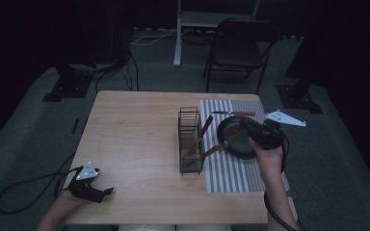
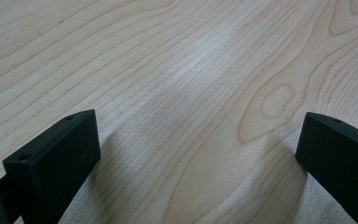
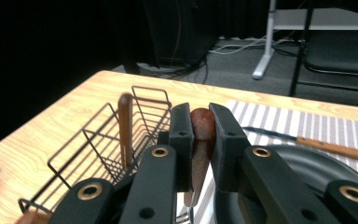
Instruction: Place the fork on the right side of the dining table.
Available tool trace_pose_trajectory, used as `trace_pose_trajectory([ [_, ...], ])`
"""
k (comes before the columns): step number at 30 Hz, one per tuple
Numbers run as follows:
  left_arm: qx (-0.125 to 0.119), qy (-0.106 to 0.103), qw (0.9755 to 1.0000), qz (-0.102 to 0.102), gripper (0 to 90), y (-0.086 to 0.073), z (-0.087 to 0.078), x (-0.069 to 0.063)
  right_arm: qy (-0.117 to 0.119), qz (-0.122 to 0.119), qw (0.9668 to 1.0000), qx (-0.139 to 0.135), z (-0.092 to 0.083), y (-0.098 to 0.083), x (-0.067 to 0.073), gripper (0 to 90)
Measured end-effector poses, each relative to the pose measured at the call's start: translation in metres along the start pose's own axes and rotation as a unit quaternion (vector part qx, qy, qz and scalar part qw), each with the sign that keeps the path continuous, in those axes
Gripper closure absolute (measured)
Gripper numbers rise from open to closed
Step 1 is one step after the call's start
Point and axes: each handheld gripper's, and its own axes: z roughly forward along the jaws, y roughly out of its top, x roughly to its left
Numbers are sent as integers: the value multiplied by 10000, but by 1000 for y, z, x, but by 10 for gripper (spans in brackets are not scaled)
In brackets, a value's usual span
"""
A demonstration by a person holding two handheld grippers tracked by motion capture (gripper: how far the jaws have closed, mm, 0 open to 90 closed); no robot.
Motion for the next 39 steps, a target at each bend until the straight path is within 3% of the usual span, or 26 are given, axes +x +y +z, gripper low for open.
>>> trace_pose_trajectory([
  [8,-1,1,10000,-1,0,0,0,0,-313,184,9993,-102,-8,-27,8,809],
  [16,-2,-2,10000,-5,0,0,0,0,-493,442,9978,-93,-4,-54,10,809],
  [22,4,-2,10000,1,0,0,0,0,-632,635,9958,-170,-5,-62,7,808],
  [28,4,0,10000,5,0,0,0,0,-628,915,9935,-242,-8,-69,4,808],
  [35,5,1,10000,7,0,0,0,0,-664,1017,9924,-171,-12,-76,1,802],
  [39,6,-3,10000,-1,0,0,0,0,-798,1086,9908,-108,-16,-82,-7,774],
])
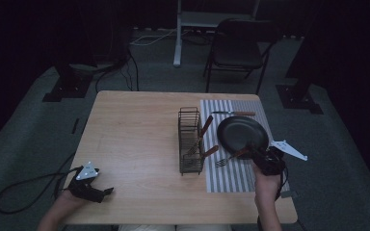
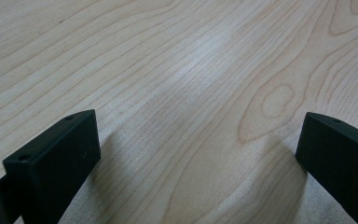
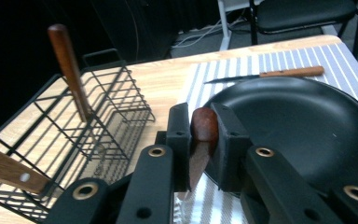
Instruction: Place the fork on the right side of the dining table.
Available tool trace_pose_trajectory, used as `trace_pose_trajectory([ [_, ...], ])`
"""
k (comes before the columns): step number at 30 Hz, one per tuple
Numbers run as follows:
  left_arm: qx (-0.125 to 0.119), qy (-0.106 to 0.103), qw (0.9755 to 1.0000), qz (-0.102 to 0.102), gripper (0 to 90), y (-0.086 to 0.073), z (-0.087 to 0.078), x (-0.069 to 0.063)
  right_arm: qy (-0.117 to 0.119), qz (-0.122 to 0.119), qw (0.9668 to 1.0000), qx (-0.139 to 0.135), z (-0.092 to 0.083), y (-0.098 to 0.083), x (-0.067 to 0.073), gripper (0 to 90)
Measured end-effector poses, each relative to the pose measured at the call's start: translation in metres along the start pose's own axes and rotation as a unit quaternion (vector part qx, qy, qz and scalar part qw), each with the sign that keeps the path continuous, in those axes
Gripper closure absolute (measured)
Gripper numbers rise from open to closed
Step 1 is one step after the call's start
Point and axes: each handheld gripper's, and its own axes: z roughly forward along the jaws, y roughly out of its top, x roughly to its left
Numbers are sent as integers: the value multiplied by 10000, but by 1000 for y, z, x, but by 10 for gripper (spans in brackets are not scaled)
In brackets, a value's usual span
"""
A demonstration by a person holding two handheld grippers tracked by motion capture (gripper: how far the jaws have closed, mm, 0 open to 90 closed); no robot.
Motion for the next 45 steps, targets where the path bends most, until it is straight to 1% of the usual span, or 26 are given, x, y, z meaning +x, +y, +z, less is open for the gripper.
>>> trace_pose_trajectory([
  [3,-1,0,10000,-2,0,0,0,0,-113,104,9998,115,-3,-2,-10,738],
  [4,0,1,10000,0,0,0,0,0,-113,104,9998,115,-3,-2,-10,738],
  [7,-1,0,10000,1,0,0,0,0,-254,218,9991,269,-5,-6,-24,732],
  [8,-1,0,10000,0,0,0,0,0,-254,218,9991,269,-5,-6,-24,732],
  [9,-1,0,10000,-1,0,0,0,0,-272,303,9986,333,-6,-8,-31,723],
  [11,-1,0,10000,-1,0,0,0,0,-285,338,9984,361,-6,-9,-34,718],
  [12,-2,3,10000,6,0,0,0,0,-318,382,9980,390,-6,-10,-37,711],
  [13,0,3,10000,9,0,0,0,0,-357,476,9972,448,-5,-13,-43,699],
  [14,0,3,10000,9,0,0,0,0,-357,476,9972,448,-5,-13,-43,699],
  [16,-2,3,10000,7,0,0,0,0,-378,545,9966,494,-4,-16,-49,688],
  [17,-2,3,10000,6,0,0,0,0,-415,592,9957,573,-3,-19,-55,672],
  [20,0,3,10000,9,0,0,0,0,-437,627,9950,641,-2,-21,-59,660],
  [24,0,3,10000,9,0,0,0,0,-401,758,9937,716,-1,-24,-70,648],
  [26,-2,4,10000,10,0,0,0,0,-406,814,9929,760,0,-26,-74,641],
  [27,-2,27,10000,-29,0,0,0,-1,-431,854,9919,840,1,-29,-79,624],
  [28,-1,28,10000,-29,0,0,0,-1,-431,854,9919,840,1,-29,-79,624],
  [29,-2,36,10000,-37,0,0,0,-1,-454,898,9909,892,3,-31,-83,607],
  [33,0,44,10000,-35,0,0,0,-1,-528,942,9895,958,6,-35,-90,580],
  [34,-1,41,10000,-42,0,0,0,-1,-551,952,9886,1029,9,-37,-95,563],
  [35,-1,41,10000,-42,0,0,0,-1,-551,952,9886,1029,9,-37,-95,563],
  [37,-1,41,10000,-42,0,0,0,-1,-540,960,9879,1088,12,-39,-101,544],
  [39,-1,41,10000,-41,0,0,0,-1,-642,844,9872,1190,16,-43,-106,522],
  [41,-1,40,10000,-42,0,0,0,-1,-687,744,9868,1266,20,-47,-112,503],
  [43,-1,40,10000,-42,0,0,0,-1,-692,702,9870,1272,22,-48,-113,500],
  [44,-2,41,10000,-42,0,0,0,-1,-701,564,9878,1268,24,-49,-114,492],
  [45,-1,41,10000,-42,0,0,0,-1,-701,564,9878,1268,24,-49,-114,492],
])
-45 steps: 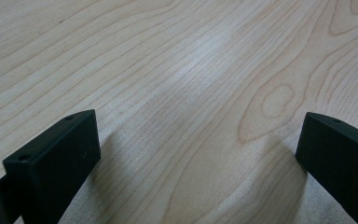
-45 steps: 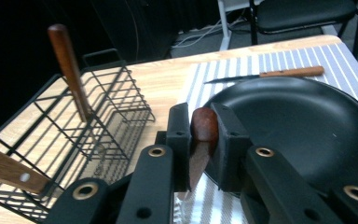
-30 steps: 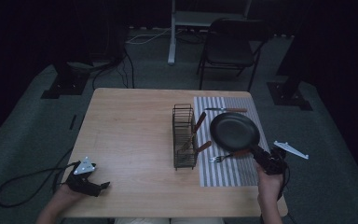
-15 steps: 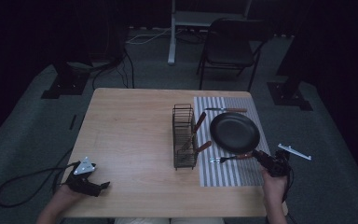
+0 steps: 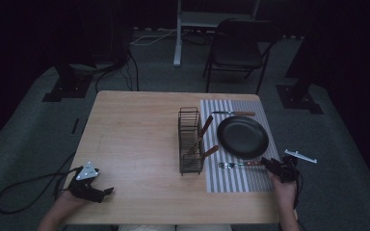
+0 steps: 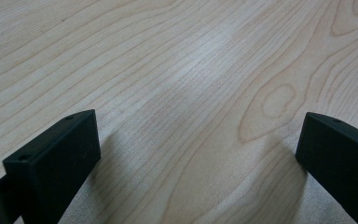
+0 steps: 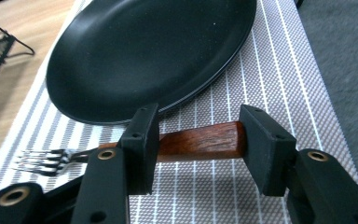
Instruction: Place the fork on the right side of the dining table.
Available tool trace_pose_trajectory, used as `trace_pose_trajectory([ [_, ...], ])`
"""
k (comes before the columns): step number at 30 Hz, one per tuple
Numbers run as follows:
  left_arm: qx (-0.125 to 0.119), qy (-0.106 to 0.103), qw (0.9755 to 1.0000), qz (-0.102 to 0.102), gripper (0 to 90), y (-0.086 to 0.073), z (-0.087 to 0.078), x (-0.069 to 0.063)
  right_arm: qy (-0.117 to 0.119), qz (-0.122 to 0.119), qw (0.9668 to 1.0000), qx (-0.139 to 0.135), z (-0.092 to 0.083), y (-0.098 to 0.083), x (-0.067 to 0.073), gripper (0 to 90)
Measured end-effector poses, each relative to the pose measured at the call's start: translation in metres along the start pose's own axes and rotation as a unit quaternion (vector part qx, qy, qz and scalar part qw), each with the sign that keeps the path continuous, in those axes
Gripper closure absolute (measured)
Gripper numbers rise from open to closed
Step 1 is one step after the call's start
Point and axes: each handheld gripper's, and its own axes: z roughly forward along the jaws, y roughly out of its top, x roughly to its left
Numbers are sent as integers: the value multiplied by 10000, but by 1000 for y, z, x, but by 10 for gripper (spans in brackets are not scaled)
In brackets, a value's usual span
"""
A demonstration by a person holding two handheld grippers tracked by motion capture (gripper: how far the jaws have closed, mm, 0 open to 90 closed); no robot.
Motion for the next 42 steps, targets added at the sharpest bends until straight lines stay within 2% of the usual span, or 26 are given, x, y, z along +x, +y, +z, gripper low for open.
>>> trace_pose_trajectory([
  [1,0,1,10000,0,0,0,0,0,-19,-70,10000,3,1,0,0,488],
  [2,0,0,10000,0,0,0,0,0,-89,-252,9996,37,6,1,1,478],
  [4,0,0,10000,0,0,0,0,0,-120,-323,9994,61,7,1,2,473],
  [5,1,0,10000,1,0,0,0,0,-207,-485,9984,182,12,1,3,465],
  [8,0,0,10000,0,0,0,0,0,-236,-533,9980,228,15,0,4,462],
  [9,1,0,10000,0,0,0,0,0,-404,-712,9959,374,23,-3,4,442],
  [11,0,0,10000,-1,0,0,0,0,-325,-637,9969,334,25,-4,2,432],
  [15,1,0,10000,0,0,0,0,0,-368,-709,9963,303,25,-5,2,393],
  [18,0,-1,10000,0,0,0,0,0,-361,-645,9968,315,25,-5,1,375],
  [19,0,-1,10000,0,0,0,0,0,-317,-623,9971,317,25,-5,0,345],
  [21,0,0,10000,0,0,0,0,0,-145,-599,9978,259,23,-6,2,217],
  [22,0,0,10000,0,0,0,0,0,-145,-599,9978,259,23,-6,2,217],
  [23,1,-1,10000,0,0,0,0,0,-116,-661,9974,251,21,-7,4,180],
  [29,1,0,10000,1,0,0,0,0,49,-812,9966,108,10,-13,18,164],
  [30,1,2,10000,2,0,0,0,0,-3,-911,9958,56,7,-16,24,139],
  [34,-7,0,10000,-9,0,0,0,0,-20,-1078,9942,48,4,-20,31,139],
  [35,-6,0,10000,-7,0,0,0,0,-90,-1152,9933,31,3,-25,36,136],
  [39,8,-3,10000,1,0,0,0,0,-71,-1140,9934,33,2,-32,40,126],
  [42,2,-2,10000,1,0,0,0,0,-178,-1285,9915,47,2,-40,46,125],
])
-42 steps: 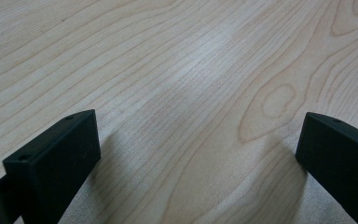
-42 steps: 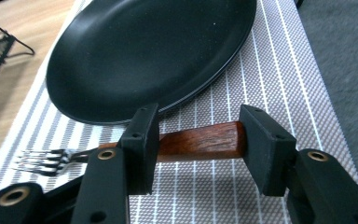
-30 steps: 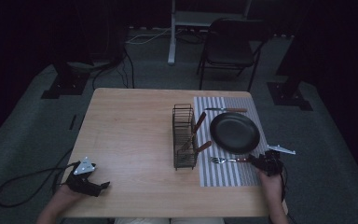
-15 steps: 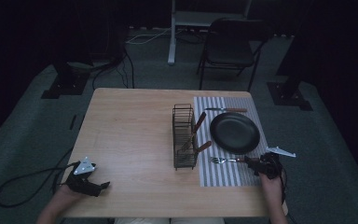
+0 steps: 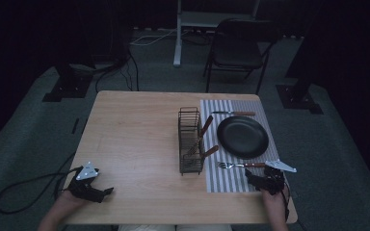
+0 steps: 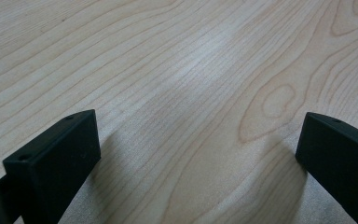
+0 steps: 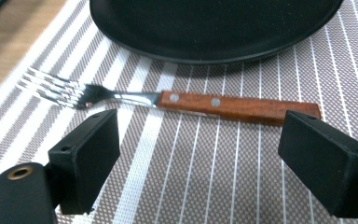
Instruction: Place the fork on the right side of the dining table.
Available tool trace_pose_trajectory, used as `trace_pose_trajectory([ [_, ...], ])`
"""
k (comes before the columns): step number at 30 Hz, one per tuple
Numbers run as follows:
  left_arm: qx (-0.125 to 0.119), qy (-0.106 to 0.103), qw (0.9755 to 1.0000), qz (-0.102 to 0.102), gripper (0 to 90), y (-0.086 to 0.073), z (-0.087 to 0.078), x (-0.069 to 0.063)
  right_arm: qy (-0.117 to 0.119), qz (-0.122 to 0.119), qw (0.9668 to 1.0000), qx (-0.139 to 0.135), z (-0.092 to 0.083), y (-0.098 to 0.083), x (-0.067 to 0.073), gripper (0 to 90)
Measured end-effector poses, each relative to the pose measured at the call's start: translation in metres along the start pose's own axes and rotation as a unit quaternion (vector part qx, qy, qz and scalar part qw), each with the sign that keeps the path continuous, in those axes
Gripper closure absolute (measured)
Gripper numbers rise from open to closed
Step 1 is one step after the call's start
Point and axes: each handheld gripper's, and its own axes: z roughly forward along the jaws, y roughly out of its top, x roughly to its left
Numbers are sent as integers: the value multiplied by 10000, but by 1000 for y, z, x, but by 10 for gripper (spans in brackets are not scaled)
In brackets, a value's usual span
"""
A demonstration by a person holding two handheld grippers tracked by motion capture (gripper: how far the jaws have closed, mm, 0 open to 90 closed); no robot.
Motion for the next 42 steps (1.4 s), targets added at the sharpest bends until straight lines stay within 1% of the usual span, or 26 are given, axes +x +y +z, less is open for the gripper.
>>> trace_pose_trajectory([
  [1,1,0,10000,0,0,0,0,0,-68,-43,10000,17,0,-2,2,125],
  [3,1,1,10000,1,0,0,0,0,-90,-58,9999,0,-1,-6,6,125],
  [5,0,-1,10000,-1,0,0,0,0,-112,-46,9999,7,-2,-8,7,124],
  [6,-1,0,10000,-2,0,0,0,0,-131,-36,9999,-6,-2,-9,8,125],
  [8,1,-1,10000,0,0,0,0,0,-156,76,9998,41,-3,-15,12,125],
  [10,2,-1,10000,0,0,0,0,0,-171,70,9998,86,-3,-16,15,124],
  [12,1,0,10000,0,0,0,0,0,-284,14,9995,124,-6,-21,22,122],
  [13,2,1,10000,3,0,0,0,0,-284,14,9995,124,-6,-21,22,122],
  [15,2,-1,10000,0,0,0,0,0,-385,57,9991,158,-9,-25,30,122],
  [16,2,-1,10000,0,0,0,0,0,-461,35,9988,185,-10,-26,31,122],
  [17,1,-1,10000,-1,0,0,0,0,-461,35,9988,185,-10,-26,31,122],
  [18,1,1,10000,0,0,0,0,0,-637,13,9977,214,-10,-28,34,122],
  [19,1,2,10000,2,0,0,0,0,-637,13,9977,214,-10,-28,34,122],
  [21,-1,0,10000,-4,0,0,0,0,-776,7,9968,187,-8,-29,33,122],
  [22,-6,2,10000,-10,0,0,0,0,-813,34,9964,220,-7,-29,32,122],
  [25,-1,3,10000,0,0,0,0,0,-856,72,9960,227,-4,-29,31,114],
  [30,-2,2,10000,-2,0,0,0,0,-905,123,9956,228,-3,-29,32,114],
  [42,0,2,10000,2,0,0,0,0,-903,149,9955,233,-3,-29,31,114],
])
